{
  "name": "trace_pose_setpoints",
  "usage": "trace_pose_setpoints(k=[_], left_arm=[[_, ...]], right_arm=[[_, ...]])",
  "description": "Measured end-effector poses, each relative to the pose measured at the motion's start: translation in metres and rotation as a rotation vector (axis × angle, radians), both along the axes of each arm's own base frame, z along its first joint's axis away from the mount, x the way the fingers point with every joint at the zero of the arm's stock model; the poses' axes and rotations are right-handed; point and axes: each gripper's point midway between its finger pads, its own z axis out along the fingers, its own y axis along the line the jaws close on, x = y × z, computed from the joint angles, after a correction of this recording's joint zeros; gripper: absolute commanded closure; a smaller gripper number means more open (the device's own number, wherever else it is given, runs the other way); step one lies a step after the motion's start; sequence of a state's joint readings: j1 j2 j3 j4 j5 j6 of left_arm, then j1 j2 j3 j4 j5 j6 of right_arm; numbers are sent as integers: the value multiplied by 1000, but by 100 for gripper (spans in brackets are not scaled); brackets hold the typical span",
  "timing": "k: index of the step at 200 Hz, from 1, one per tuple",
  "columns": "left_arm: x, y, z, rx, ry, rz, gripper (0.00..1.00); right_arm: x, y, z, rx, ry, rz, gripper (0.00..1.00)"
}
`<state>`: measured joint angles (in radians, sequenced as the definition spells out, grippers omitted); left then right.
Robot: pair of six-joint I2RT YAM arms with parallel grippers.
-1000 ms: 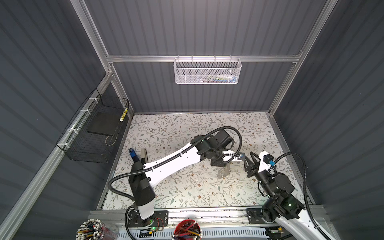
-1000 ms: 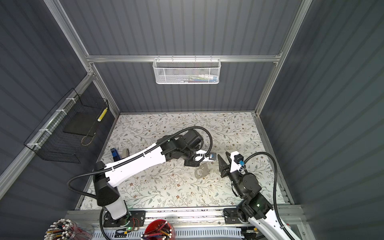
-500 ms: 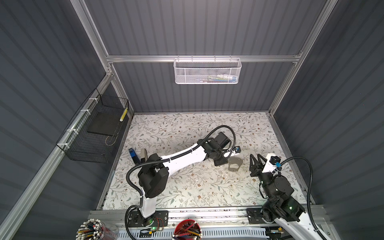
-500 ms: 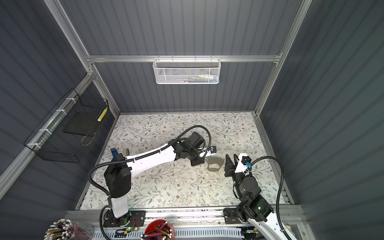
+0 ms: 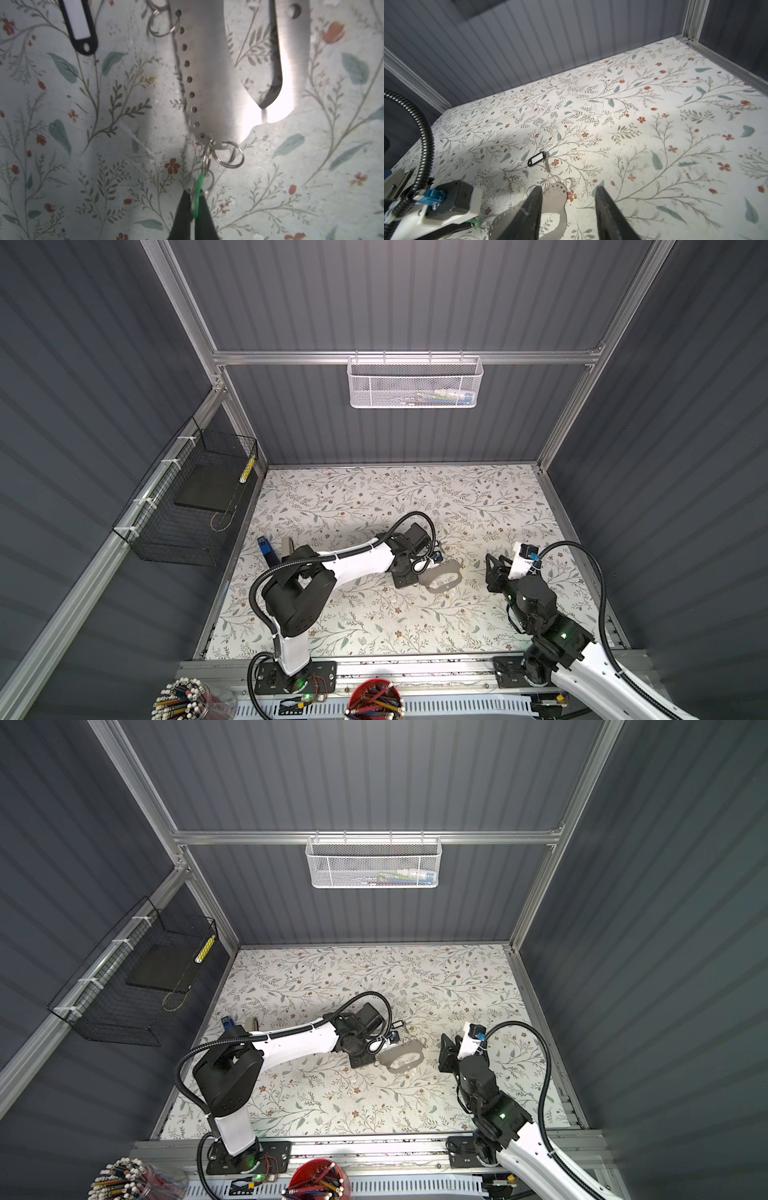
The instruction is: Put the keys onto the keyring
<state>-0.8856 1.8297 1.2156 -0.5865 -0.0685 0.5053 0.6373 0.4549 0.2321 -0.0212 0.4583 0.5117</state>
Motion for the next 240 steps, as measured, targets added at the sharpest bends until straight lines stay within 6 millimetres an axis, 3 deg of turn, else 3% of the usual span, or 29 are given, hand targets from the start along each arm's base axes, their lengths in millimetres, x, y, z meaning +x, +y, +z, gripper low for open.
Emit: trace_pose_setpoints(k=[58,88,107,119,141,171,186,209,213,217,220,240], left_arm=[[20,33,-6,36,12,79,100],[25,47,-7,41,16,107,100],[27,51,-7,43,19,115,92],[28,53,-7,45,20,114,87],[25,59,-11,61,33,118,70],[21,72,-16,64,42,159,51],[22,74,-7,34,17,189,45],[33,67,26,-91,-72,255,30],[36,64,34,-124,-96,265,23],[38,62,41,-151,-112,280,6],[40,61,48,-175,-131,286,1],[51,53,85,-336,-230,360,0]], right_arm=[[15,10,-50,-35,165,-35,53],[23,16,-63,-78,227,-38,55],[28,20,-59,-75,230,-41,51],[30,22,-55,-62,218,-40,43],[32,26,-49,-48,197,-26,32],[33,30,-47,-50,189,-2,24],[34,33,-51,-60,201,12,21],[36,38,-54,-82,224,34,17],[37,39,-53,-84,228,34,16],[38,40,-52,-88,232,34,16],[39,40,-51,-91,238,30,15],[47,45,-40,-103,263,27,15]])
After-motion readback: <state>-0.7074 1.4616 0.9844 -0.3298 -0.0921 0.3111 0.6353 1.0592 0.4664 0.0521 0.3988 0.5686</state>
